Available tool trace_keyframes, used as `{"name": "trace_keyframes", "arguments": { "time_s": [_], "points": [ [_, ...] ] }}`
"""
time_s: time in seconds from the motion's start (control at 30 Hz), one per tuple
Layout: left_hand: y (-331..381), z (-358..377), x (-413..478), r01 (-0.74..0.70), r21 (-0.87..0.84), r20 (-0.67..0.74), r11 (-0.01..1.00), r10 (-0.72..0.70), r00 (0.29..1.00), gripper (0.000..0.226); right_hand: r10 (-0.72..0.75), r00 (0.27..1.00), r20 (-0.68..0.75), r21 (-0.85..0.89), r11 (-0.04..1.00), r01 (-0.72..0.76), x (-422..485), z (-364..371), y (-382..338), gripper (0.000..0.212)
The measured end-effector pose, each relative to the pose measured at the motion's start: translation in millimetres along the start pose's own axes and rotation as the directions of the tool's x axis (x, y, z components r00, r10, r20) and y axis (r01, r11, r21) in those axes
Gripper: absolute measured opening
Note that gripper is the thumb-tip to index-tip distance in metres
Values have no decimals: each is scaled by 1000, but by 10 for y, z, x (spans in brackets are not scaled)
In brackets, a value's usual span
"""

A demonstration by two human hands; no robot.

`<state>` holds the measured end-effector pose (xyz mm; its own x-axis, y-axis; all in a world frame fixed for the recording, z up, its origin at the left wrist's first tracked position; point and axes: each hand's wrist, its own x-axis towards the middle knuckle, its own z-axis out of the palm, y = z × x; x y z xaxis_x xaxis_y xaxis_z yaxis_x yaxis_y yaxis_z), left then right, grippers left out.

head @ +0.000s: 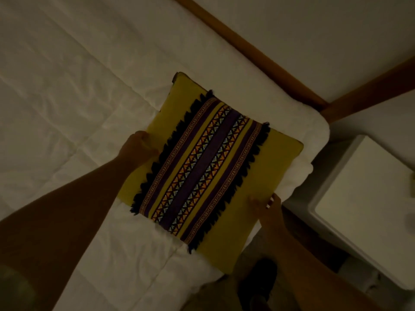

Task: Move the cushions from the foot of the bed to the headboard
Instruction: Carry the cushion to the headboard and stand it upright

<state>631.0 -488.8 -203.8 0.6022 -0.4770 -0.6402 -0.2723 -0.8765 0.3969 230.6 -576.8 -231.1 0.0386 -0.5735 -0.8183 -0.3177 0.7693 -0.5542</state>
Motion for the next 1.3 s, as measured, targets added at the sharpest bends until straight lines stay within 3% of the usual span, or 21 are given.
{"name": "trace_keyframes", "arguments": {
  "time_s": [0.17, 0.37, 0.53, 0.73, 0.93, 1.03, 1.3],
  "points": [
    [-56, -68, 284, 23, -26, 81, 999, -21, 996, 88, 33, 999, -31, -8, 999, -33, 75, 43, 37, 87],
    [-76, -188, 502, 36, -127, 198, 991, -10, 980, 92, 84, 996, -1, -45, 995, -84, 241, 16, 14, 107],
    [-38, -146, 653, 85, -141, 299, 986, -39, 953, 92, 104, 995, 6, -6, 995, -104, 311, 33, 45, 104],
    [-12, 40, 749, 136, -25, 261, 990, -125, 957, 104, 103, 992, 68, 50, 993, -106, 358, 47, 100, 89],
    [-56, 88, 763, 141, -19, 238, 990, -132, 962, 106, 83, 992, 95, 116, 989, -93, 397, 61, 85, 60],
    [-55, 73, 704, 138, -16, 201, 990, -133, 971, 104, 91, 992, 83, 147, 984, -103, 377, 56, 77, 68],
    [168, -175, 317, 103, -196, 196, 975, -64, 979, 80, 116, 992, 38, 194, 973, -122, 140, 1, -194, 87]
  ]
}}
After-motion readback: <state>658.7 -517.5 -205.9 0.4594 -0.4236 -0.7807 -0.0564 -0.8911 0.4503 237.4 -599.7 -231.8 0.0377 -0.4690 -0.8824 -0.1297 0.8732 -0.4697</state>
